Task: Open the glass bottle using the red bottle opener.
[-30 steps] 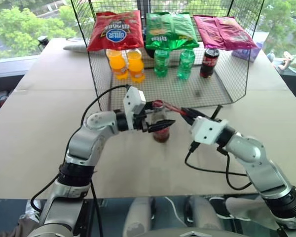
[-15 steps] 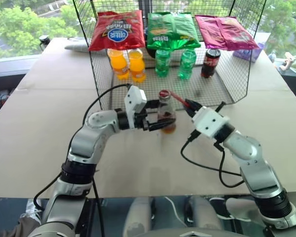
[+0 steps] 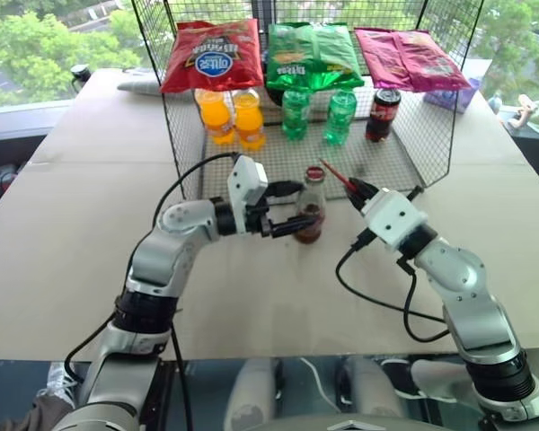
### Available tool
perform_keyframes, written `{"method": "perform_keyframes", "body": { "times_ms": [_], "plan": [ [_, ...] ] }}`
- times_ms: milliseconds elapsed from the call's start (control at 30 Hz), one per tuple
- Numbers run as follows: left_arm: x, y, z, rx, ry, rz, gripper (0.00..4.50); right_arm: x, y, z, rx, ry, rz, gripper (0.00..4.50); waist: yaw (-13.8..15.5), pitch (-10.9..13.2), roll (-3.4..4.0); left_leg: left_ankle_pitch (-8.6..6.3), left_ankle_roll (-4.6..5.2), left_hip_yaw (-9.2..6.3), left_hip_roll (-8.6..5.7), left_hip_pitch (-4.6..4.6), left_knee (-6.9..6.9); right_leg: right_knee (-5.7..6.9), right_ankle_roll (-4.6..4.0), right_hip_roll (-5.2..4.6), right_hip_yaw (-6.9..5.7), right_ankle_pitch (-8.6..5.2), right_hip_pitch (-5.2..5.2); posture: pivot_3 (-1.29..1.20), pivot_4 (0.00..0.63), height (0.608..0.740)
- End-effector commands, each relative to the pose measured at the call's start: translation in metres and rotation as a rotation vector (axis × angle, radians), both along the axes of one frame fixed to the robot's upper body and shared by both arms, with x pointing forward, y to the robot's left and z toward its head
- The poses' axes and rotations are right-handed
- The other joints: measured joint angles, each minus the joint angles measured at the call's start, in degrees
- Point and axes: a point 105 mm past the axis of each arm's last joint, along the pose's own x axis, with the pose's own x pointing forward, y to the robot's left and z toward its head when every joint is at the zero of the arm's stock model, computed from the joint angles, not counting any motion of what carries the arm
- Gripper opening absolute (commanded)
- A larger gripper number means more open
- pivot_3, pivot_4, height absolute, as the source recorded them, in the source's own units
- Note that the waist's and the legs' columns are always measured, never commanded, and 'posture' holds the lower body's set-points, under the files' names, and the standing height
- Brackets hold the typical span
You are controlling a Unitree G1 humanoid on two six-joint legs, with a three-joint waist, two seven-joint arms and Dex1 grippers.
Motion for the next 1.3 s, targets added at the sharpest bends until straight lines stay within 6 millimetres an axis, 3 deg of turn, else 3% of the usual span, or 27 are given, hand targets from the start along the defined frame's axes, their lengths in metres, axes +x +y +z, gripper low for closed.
{"method": "perform_keyframes", "body": {
  "times_ms": [33, 800, 967, 1133, 1267, 1300],
  "plan": [
    [0.000, -0.006, 0.009, -0.003, -0.047, -0.016, 3.68, -0.006, 0.003, 0.015, 0.001, -0.070, 0.025, 0.00, 0.0, 0.0, 0.00, 0.00, 0.00, 0.00, 0.00, 0.00, 0.00, 0.00, 0.01, 0.00, 0.00, 0.00, 0.00, 0.00, 0.150, 0.740],
    [0.019, -0.014, 0.003, 0.023, -0.065, 0.022, 3.68, -0.008, 0.023, 0.011, -0.117, -0.168, 0.081, 0.00, 0.0, 0.0, 0.00, 0.00, 0.00, 0.02, -0.01, 0.00, 0.00, 0.01, 0.03, 0.01, 0.00, 0.01, 0.00, 0.00, 0.150, 0.740],
    [0.021, -0.018, 0.004, 0.019, -0.065, 0.020, 3.68, -0.005, 0.023, 0.004, -0.148, -0.204, 0.053, 0.00, 0.0, 0.0, 0.00, 0.01, 0.00, 0.08, -0.01, 0.01, 0.00, 0.02, 0.06, 0.01, 0.00, 0.03, 0.00, 0.00, 0.150, 0.740],
    [0.022, -0.018, 0.007, 0.018, -0.068, 0.019, 3.68, 0.000, 0.016, 0.009, -0.138, -0.239, -0.001, 0.00, -0.1, 0.0, 0.00, 0.02, -0.02, 0.27, -0.01, 0.02, 0.02, 0.07, 0.05, 0.01, 0.00, 0.02, 0.00, 0.00, 0.150, 0.740],
    [0.024, -0.018, 0.008, 0.020, -0.073, 0.019, 2.35, 0.004, 0.011, 0.013, -0.145, -0.255, -0.027, 0.00, -0.1, 0.0, 0.00, 0.02, -0.03, 0.30, 0.00, 0.02, 0.02, 0.08, 0.05, 0.01, 0.00, 0.02, 0.00, 0.00, 0.150, 0.740],
    [0.024, -0.018, 0.008, 0.020, -0.075, 0.018, 2.33, 0.004, 0.011, 0.013, -0.145, -0.256, -0.029, 0.00, -0.1, 0.0, 0.00, 0.02, -0.03, 0.31, 0.00, 0.02, 0.02, 0.08, 0.05, 0.01, 0.00, 0.02, 0.00, 0.00, 0.150, 0.740]
  ]
}}
